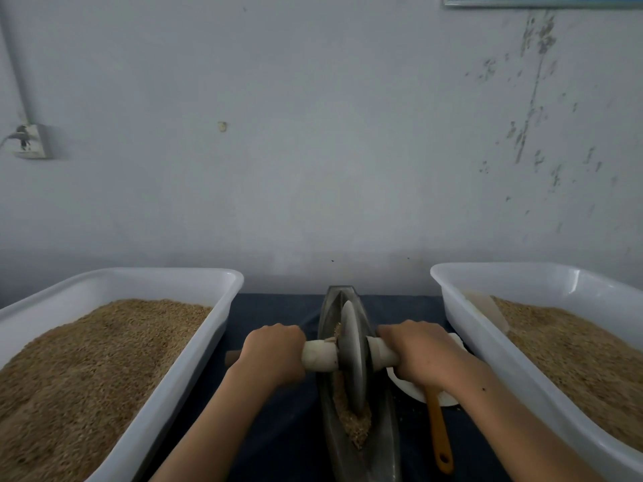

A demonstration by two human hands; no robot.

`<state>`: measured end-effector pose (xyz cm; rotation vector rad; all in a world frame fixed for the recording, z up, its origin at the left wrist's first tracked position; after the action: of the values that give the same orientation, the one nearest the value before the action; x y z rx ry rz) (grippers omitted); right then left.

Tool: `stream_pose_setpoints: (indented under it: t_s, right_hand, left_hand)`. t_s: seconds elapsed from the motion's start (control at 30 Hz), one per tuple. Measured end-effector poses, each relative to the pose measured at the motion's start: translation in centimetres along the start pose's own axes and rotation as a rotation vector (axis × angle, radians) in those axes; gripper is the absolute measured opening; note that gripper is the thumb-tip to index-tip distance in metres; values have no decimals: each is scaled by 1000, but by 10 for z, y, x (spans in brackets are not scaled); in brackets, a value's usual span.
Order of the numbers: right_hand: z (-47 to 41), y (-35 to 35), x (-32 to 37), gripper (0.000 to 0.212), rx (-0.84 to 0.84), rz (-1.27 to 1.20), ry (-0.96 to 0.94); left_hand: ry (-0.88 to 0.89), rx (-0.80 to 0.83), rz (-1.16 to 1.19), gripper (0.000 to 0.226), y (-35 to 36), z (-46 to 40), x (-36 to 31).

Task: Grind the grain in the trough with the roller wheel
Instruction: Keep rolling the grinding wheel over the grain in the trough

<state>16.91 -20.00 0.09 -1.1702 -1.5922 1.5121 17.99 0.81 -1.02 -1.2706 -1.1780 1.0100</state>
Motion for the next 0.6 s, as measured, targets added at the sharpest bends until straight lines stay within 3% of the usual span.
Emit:
stream_pose_setpoints:
  t_s: [0.33,0.6]
  right_hand:
    - [-14,14,1,25,-208,-11,103]
    - [-5,12,2,32,-148,36,69]
  left_hand:
    - [-40,-162,62,30,-1,-5,-3]
    - [-6,-31,-4,36,-5,-1,-4]
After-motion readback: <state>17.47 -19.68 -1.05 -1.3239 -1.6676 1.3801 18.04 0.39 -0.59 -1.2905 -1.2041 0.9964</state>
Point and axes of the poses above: each hand's wrist, its own z-axis away from the middle knuckle, its own y-axis out of the palm, x = y × z, the point moved 2 cm from there along -z, towards the middle knuckle, and after that the axes turned 3 degrees about -y, right-handed, at the moved point
